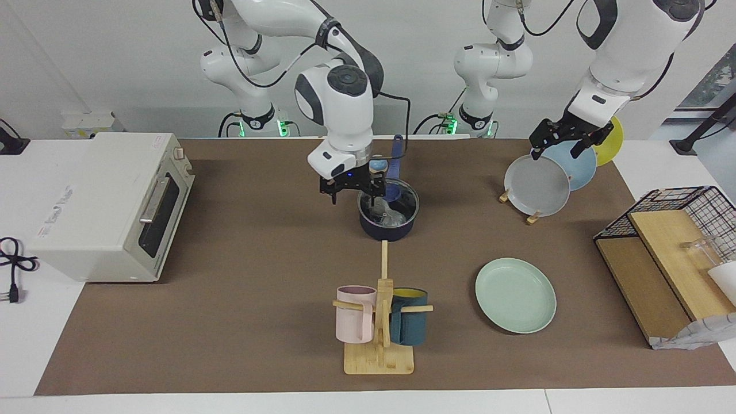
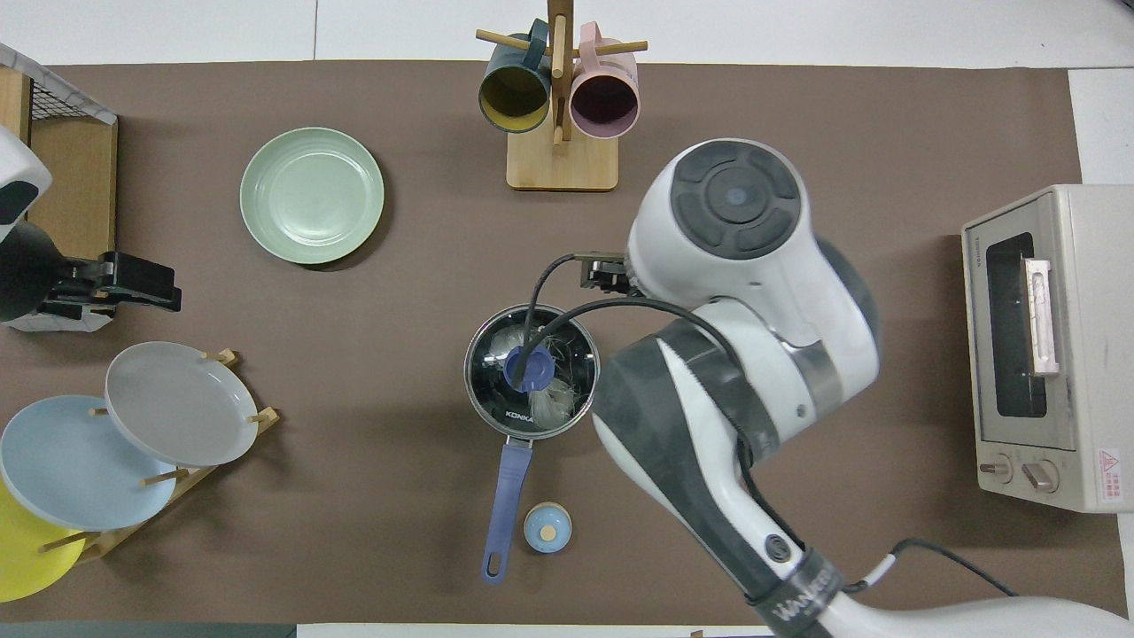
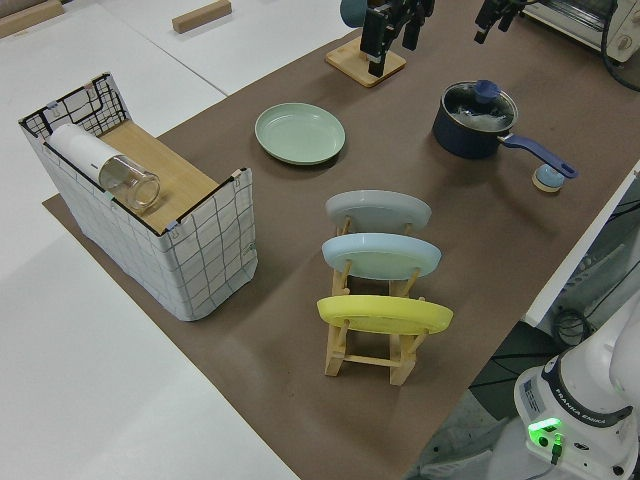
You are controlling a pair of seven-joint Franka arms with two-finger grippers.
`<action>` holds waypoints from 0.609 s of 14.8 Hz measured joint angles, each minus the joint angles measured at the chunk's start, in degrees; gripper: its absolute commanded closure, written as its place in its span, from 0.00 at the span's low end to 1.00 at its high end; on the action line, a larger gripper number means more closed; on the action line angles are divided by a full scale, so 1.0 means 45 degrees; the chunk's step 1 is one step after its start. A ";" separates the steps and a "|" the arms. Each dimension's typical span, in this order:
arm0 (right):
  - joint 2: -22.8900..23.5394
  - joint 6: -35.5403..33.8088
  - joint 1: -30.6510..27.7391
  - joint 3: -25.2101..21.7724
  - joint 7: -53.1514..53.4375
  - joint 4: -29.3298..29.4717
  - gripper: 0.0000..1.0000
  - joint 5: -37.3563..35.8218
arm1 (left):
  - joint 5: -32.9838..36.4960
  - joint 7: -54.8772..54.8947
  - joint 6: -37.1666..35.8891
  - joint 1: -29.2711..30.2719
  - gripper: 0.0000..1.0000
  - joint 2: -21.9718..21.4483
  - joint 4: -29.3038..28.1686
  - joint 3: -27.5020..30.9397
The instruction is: Transfer vermicelli from plate to pot
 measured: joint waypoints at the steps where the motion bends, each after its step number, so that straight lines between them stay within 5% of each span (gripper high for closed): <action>1: -0.0297 -0.0516 -0.0397 -0.0004 -0.0574 0.0061 0.00 0.0041 | 0.0000 0.0000 0.0000 0.0002 0.00 -0.0001 -0.0015 0.0018; 9: -0.2751 -0.4327 -0.2969 -0.0852 -0.4675 0.0340 0.00 0.0241 | 0.0000 -0.0002 -0.0002 -0.0006 0.00 -0.0030 -0.0055 0.0018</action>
